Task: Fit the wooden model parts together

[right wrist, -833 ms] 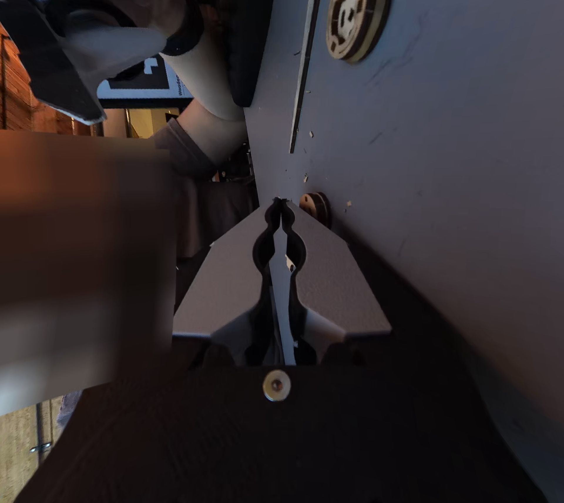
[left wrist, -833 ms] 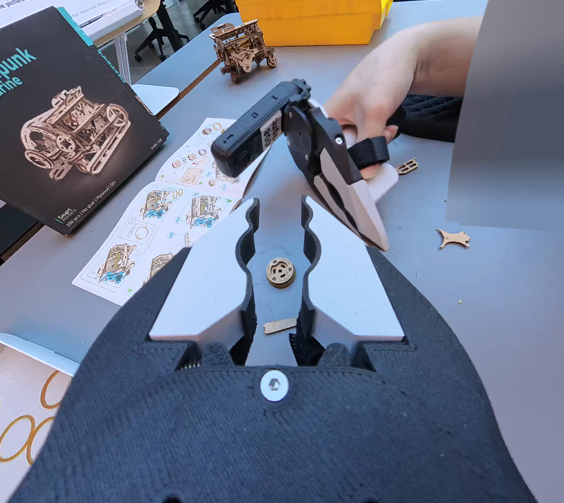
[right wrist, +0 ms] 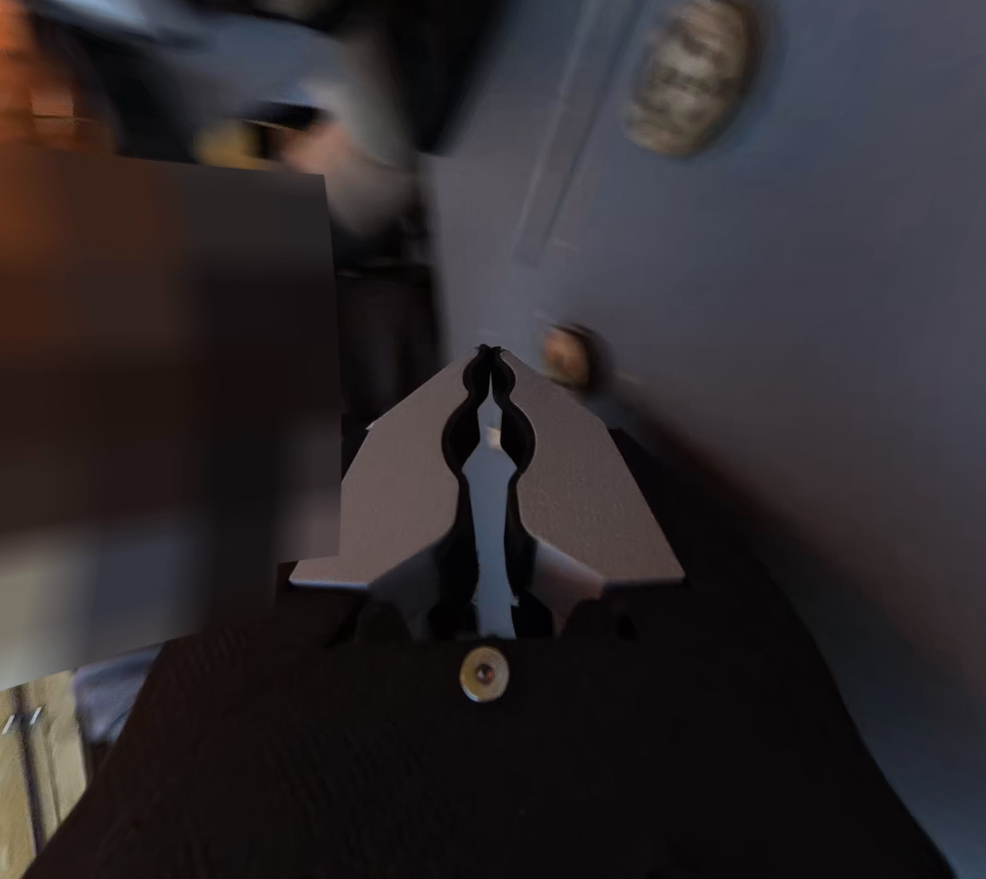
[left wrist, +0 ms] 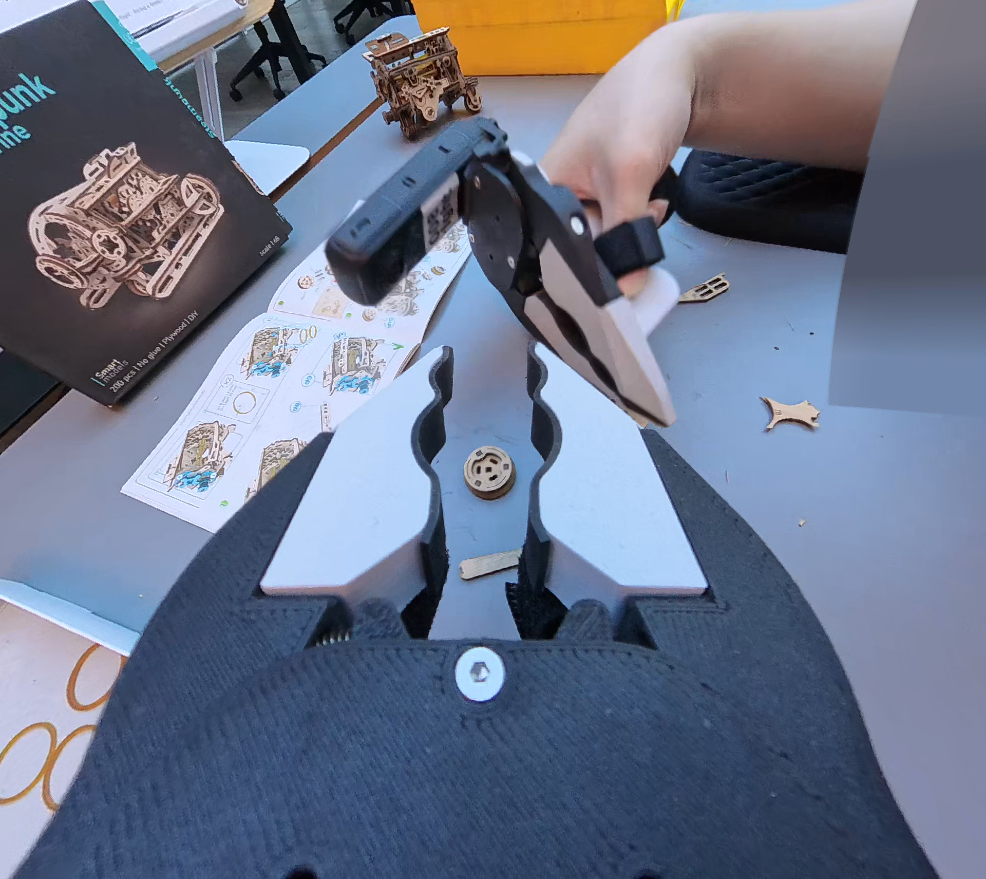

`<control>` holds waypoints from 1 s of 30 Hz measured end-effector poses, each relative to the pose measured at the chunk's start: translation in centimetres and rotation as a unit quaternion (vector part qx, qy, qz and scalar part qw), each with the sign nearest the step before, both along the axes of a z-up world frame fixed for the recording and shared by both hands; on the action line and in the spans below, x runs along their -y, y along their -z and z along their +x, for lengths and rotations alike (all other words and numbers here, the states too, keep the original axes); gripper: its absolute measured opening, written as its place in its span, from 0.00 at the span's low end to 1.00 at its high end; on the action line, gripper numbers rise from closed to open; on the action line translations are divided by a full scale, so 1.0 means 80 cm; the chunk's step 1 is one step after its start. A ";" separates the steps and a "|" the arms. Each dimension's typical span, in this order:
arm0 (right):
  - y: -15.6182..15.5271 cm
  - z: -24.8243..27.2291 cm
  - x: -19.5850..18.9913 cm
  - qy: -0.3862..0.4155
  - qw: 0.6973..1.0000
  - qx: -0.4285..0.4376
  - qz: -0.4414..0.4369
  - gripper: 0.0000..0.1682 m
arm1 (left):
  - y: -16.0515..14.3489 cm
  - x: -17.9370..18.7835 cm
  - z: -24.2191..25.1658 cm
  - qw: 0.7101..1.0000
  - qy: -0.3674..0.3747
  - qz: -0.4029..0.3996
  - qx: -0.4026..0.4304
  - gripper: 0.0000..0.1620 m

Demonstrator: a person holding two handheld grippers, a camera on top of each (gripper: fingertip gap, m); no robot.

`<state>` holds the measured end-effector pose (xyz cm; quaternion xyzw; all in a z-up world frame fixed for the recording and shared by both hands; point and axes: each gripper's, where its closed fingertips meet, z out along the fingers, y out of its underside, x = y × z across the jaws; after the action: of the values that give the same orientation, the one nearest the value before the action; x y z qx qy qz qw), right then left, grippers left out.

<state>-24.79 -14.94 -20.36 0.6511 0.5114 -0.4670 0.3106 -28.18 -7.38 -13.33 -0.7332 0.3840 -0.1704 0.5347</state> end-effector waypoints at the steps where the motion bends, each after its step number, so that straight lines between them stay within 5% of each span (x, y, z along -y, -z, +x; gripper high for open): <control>1: 0.007 0.004 -0.001 0.007 1.000 0.024 -0.014 0.00 | 0.000 0.000 -0.001 1.000 -0.001 -0.001 0.000 0.16; 3: 0.005 0.007 -0.001 0.004 1.000 0.009 -0.002 0.00 | 0.000 0.001 0.000 1.000 0.002 -0.002 0.001 0.16; 5: -0.040 -0.002 0.011 -0.003 0.995 -0.067 -0.071 0.00 | -0.001 0.002 0.001 1.000 0.003 0.002 -0.001 0.16; 7: 0.009 0.004 -0.004 0.001 1.000 0.017 0.005 0.00 | -0.001 0.002 0.002 1.000 0.004 0.002 0.000 0.16; 10: -0.025 0.003 0.013 -0.021 0.995 -0.037 -0.089 0.00 | 0.002 0.001 0.001 1.000 0.002 -0.004 -0.002 0.16; 13: 0.007 0.003 0.000 -0.006 1.000 0.018 -0.009 0.00 | 0.000 0.001 0.002 1.000 0.004 0.000 -0.003 0.16; 15: -0.043 -0.007 0.014 -0.014 0.993 -0.059 -0.102 0.00 | 0.000 0.002 0.002 1.000 0.003 0.000 -0.003 0.16; 17: 0.009 -0.005 -0.009 0.006 1.000 0.023 0.006 0.00 | 0.000 0.001 0.001 1.000 0.003 0.000 -0.002 0.16; 20: -0.033 -0.016 0.005 -0.003 0.996 -0.044 -0.077 0.00 | 0.000 0.000 -0.001 1.000 -0.001 0.000 0.000 0.16; 22: 0.007 -0.009 -0.001 -0.006 0.999 0.025 -0.020 0.00 | -0.003 -0.001 -0.002 1.000 -0.003 0.003 0.004 0.16; 25: -0.026 -0.021 0.006 -0.002 0.996 -0.046 -0.073 0.00 | -0.006 -0.001 -0.004 1.000 -0.004 0.004 0.009 0.16; 28: 0.007 -0.021 -0.006 0.018 0.999 0.032 -0.024 0.00 | -0.005 0.000 -0.002 1.000 -0.002 0.004 0.007 0.16; 30: -0.027 -0.031 0.007 0.002 0.997 -0.054 -0.062 0.00 | -0.002 0.000 -0.002 1.000 -0.002 0.002 0.002 0.16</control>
<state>-27.30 -15.50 -18.22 0.6052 0.4965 -0.5328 0.3216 -28.31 -7.36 -13.18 -0.7326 0.3818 -0.1702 0.5371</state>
